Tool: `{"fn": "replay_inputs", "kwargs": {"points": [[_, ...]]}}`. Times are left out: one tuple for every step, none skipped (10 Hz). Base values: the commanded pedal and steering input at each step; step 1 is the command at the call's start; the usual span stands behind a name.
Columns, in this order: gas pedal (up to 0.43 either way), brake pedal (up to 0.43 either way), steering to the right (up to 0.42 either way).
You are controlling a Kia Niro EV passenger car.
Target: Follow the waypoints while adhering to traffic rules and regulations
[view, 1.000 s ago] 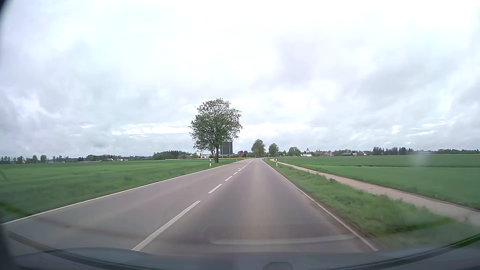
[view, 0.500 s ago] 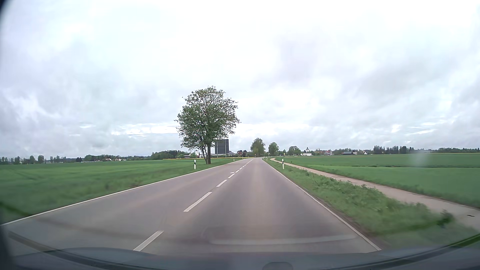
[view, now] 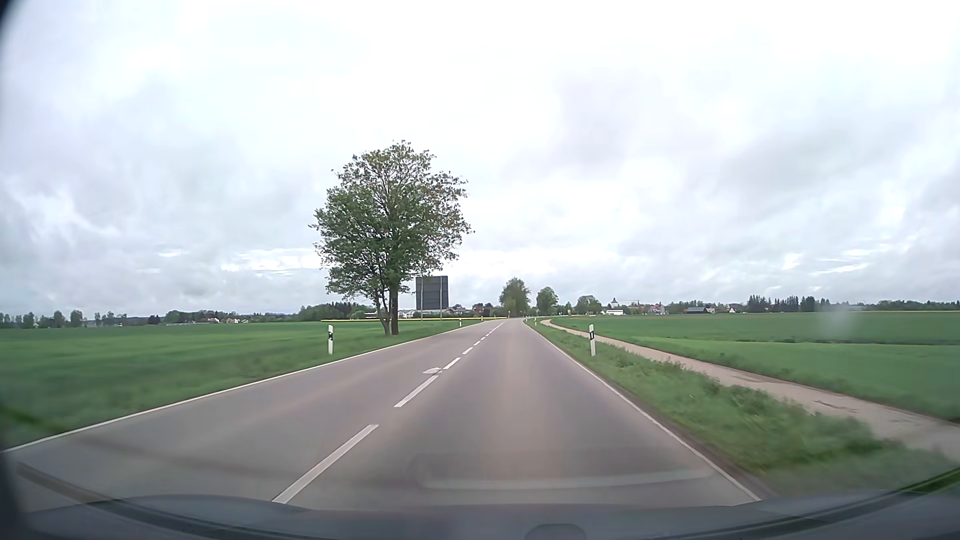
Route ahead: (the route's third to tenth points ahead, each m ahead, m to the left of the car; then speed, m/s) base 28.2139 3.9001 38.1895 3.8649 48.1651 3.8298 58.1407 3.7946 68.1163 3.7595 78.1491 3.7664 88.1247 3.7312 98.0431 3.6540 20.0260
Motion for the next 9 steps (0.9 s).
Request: {"fn": "replay_inputs", "kwargs": {"points": [[0.228,0.0,0.0],[0.228,0.0,0.0],[0.228,0.0,0.0],[0.228,0.0,0.0],[0.228,0.0,0.0],[0.228,0.0,0.0],[0.228,0.0,0.0],[0.228,0.0,0.0],[0.228,0.0,0.0]]}}
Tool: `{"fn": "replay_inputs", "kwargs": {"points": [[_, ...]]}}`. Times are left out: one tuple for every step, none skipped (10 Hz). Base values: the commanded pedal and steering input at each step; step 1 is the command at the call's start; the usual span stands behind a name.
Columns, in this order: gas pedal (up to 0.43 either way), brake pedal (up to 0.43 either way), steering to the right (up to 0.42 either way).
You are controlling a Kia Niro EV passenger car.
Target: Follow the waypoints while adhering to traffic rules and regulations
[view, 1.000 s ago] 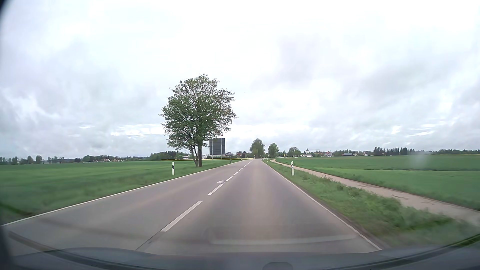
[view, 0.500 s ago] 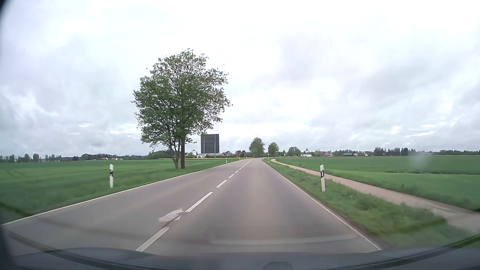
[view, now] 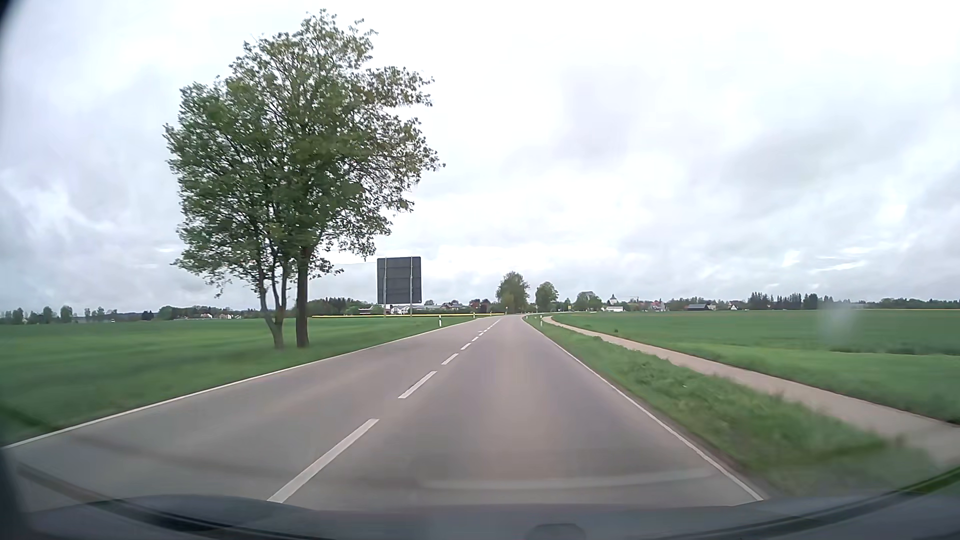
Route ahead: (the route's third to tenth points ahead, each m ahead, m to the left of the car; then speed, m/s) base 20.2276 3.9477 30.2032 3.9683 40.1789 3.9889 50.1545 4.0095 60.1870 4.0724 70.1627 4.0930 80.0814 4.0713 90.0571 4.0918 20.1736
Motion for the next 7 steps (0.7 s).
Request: {"fn": "replay_inputs", "kwargs": {"points": [[0.228,0.0,0.0],[0.22,0.0,0.0],[0.22,0.0,0.0],[0.22,0.0,0.0],[0.22,0.0,0.0],[0.22,0.0,0.0],[0.22,0.0,0.0]]}}
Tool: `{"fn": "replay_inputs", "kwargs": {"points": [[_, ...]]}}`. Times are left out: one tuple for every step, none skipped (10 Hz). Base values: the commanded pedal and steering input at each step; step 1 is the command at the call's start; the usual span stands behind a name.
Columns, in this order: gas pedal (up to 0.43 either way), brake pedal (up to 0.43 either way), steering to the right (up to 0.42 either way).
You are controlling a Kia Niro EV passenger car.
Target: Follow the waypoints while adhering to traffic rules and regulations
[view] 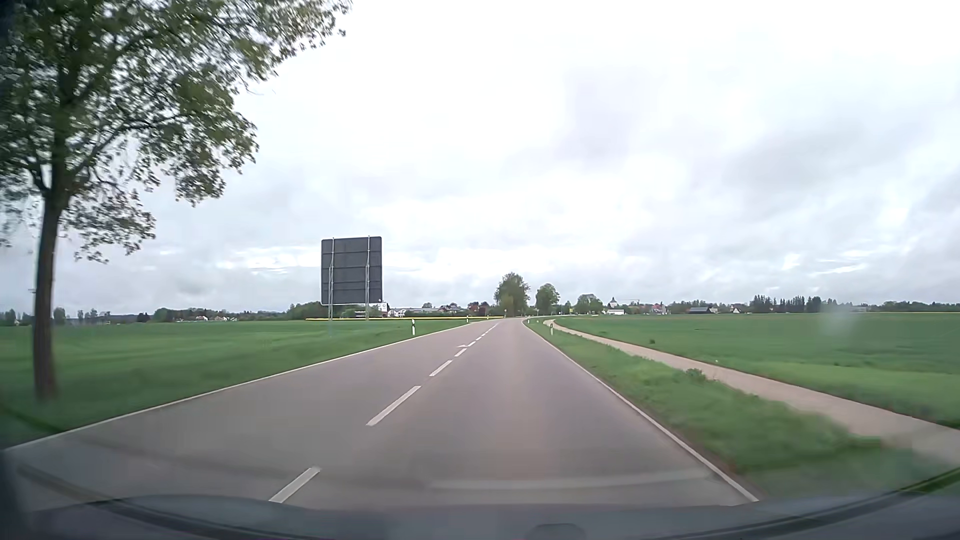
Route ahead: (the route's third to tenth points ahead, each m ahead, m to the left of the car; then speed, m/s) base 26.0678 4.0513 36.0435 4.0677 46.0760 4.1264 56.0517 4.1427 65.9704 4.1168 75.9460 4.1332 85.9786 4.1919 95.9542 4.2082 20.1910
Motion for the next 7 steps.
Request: {"fn": "replay_inputs", "kwargs": {"points": [[0.22,0.0,-0.001],[0.22,0.0,-0.001],[0.22,0.0,-0.002],[0.22,0.0,-0.002],[0.22,0.0,-0.002],[0.22,0.0,-0.002],[0.22,0.0,-0.001]]}}
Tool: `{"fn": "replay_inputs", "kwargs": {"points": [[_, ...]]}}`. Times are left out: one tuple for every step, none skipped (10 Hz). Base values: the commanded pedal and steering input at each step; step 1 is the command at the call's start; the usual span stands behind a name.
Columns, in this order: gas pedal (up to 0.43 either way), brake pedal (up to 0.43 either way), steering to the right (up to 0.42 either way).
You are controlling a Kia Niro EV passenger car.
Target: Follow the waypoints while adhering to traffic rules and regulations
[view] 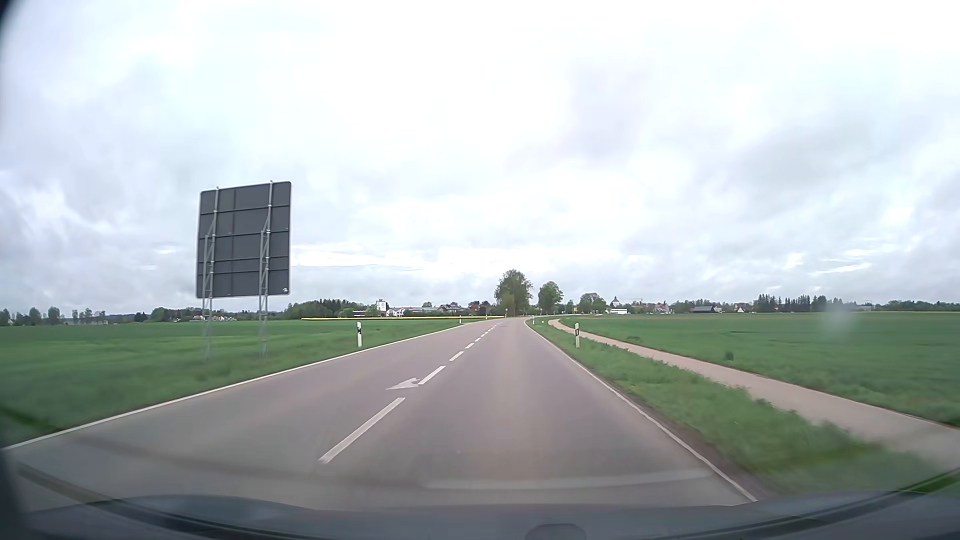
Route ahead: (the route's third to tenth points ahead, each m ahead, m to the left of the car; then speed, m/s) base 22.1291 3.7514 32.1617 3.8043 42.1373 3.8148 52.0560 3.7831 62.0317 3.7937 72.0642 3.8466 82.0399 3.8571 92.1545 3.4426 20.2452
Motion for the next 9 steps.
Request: {"fn": "replay_inputs", "kwargs": {"points": [[0.22,0.0,-0.001],[0.22,0.0,-0.001],[0.22,0.0,0.0],[0.22,0.0,0.0],[0.22,0.0,0.0],[0.22,0.0,0.0],[0.22,0.0,0.0],[0.22,0.0,0.0],[0.22,0.0,0.0]]}}
